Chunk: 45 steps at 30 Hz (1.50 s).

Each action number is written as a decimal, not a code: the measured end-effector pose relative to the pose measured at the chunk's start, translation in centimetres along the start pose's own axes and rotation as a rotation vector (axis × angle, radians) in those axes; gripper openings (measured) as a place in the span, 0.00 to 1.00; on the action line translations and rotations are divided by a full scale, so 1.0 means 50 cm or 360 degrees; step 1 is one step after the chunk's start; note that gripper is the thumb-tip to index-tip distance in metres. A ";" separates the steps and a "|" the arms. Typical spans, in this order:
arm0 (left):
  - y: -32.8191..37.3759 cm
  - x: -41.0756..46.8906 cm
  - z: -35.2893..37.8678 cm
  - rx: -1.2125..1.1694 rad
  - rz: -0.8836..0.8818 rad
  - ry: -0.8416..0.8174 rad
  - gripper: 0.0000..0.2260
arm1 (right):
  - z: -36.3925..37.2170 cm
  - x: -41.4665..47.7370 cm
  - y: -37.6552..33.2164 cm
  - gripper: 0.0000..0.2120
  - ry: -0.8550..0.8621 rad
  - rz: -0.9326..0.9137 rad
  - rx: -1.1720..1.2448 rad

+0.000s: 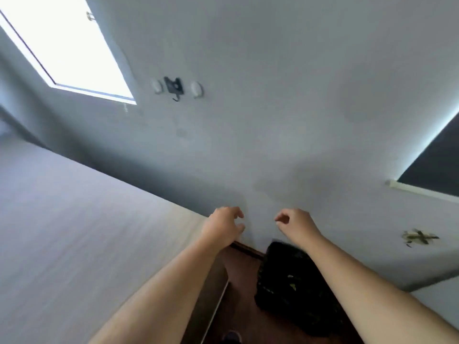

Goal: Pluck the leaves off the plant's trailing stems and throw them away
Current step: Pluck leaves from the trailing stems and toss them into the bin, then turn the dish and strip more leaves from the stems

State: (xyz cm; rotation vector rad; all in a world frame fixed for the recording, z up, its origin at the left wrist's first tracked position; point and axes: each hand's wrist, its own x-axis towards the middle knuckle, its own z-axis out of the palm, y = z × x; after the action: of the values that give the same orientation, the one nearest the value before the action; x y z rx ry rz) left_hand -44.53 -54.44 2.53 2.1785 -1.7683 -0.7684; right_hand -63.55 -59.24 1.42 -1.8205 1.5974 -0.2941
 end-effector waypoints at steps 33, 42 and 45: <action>-0.947 -1.015 -0.212 0.0085 -0.1402 0.0296 0.14 | 0.858 -0.543 -0.827 0.18 -0.1277 -0.1880 -0.1445; -0.998 -1.044 -0.242 0.0264 -0.1336 0.0224 0.17 | 0.878 -0.599 -0.816 0.18 -0.1257 -0.2132 -0.1433; -0.998 -1.042 -0.233 0.0246 -0.1346 0.0236 0.13 | 0.888 -0.587 -0.804 0.12 -0.1252 -0.2088 -0.1359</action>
State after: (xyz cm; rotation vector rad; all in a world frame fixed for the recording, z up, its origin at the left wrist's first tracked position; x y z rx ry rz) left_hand -3.50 6.01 0.89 3.0092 -0.8053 -0.5924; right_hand -12.64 -16.14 1.39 -2.8601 -0.2524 0.5944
